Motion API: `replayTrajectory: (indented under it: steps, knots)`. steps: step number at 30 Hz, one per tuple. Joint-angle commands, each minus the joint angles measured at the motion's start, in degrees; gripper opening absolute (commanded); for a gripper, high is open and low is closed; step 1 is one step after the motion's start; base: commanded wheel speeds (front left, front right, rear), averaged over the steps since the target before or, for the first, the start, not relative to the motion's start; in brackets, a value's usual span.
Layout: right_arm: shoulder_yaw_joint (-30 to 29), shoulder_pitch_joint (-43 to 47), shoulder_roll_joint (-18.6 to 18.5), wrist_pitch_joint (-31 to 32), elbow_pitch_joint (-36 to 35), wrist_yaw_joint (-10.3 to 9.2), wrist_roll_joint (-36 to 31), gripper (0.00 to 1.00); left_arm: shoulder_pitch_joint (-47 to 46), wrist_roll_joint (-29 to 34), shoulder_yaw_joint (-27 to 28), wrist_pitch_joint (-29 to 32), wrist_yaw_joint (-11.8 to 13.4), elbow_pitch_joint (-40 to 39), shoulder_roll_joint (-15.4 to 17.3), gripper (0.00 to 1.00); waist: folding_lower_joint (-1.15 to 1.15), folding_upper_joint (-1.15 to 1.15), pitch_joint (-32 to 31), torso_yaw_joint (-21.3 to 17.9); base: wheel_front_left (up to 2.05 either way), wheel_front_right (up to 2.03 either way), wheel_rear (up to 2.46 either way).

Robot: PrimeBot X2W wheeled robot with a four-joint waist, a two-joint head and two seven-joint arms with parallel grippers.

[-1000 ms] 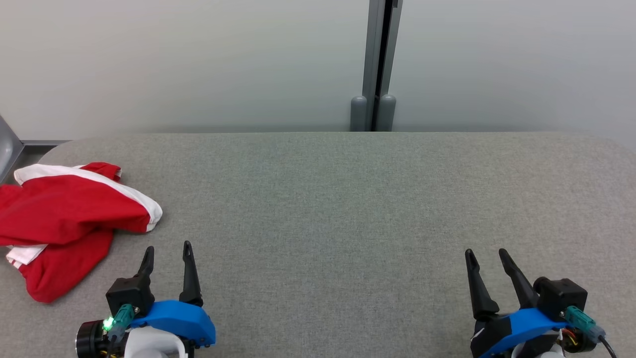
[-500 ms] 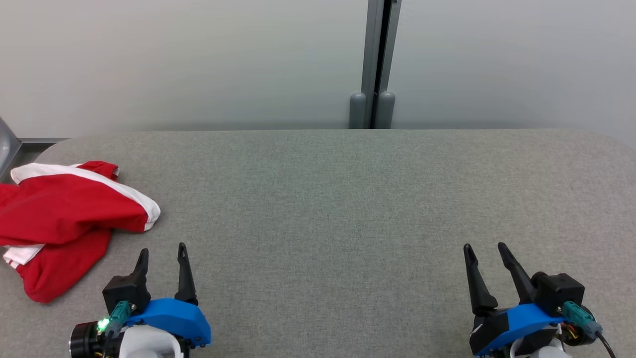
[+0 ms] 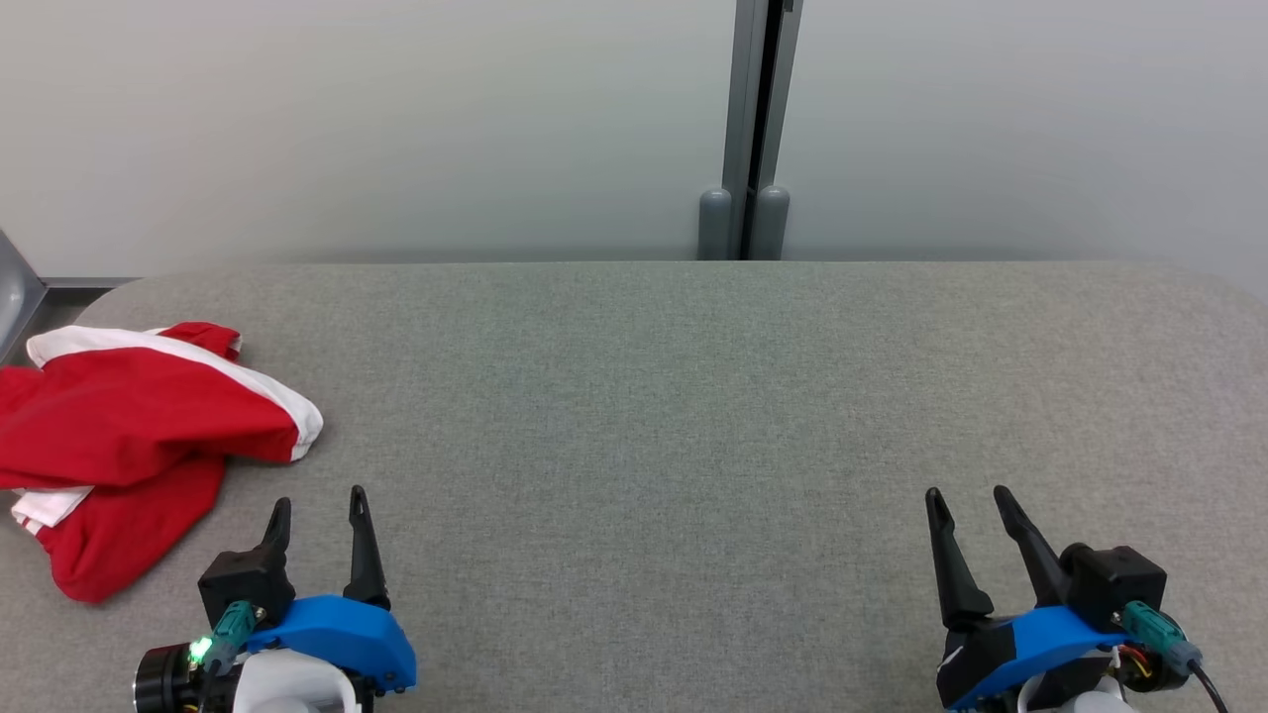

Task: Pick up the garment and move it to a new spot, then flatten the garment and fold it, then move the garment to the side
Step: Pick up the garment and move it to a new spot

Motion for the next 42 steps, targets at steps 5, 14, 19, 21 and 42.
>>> replayTrajectory:
  steps: [5, 14, 19, 21, 42]
  knots:
    - [0.10, 0.08, -0.40, -0.32, 0.26, 0.14, 0.59, 1.00, 0.25, -0.36, -0.04, -0.28, 0.57, -0.15, 0.56, 1.00, 0.00, 0.00, -0.21, 0.33, 0.00, 0.00, 0.00]
    - [0.30, 0.10, -0.38, -0.28, -0.50, 0.14, 0.97, 1.00, -0.15, -0.35, -0.28, -0.59, 1.13, -1.20, 1.10, 1.00, 0.00, 0.00, 0.36, 3.47, 0.00, 0.00, 0.00]
    - [0.83, -0.25, -0.38, -0.28, -0.80, 0.14, 1.31, 1.00, 0.43, -0.63, 0.20, -1.44, 1.88, -1.90, 1.37, 1.00, 0.00, 0.00, 0.73, 6.23, 0.00, 0.00, 0.00]
    - [1.03, -0.13, -0.38, -0.28, -0.94, 0.14, 1.40, 1.00, 0.81, -0.77, 0.36, -1.87, 1.99, -2.16, 1.51, 1.00, 0.00, 0.00, 0.69, 7.50, 0.00, 0.00, 0.00]
    - [1.45, 1.16, -0.37, -0.28, -2.69, 0.14, 1.94, 1.00, 2.56, -2.21, 1.69, -3.01, 3.27, -4.14, 3.94, 1.00, 0.00, 0.00, 0.09, 20.99, 0.00, 0.00, 0.00]
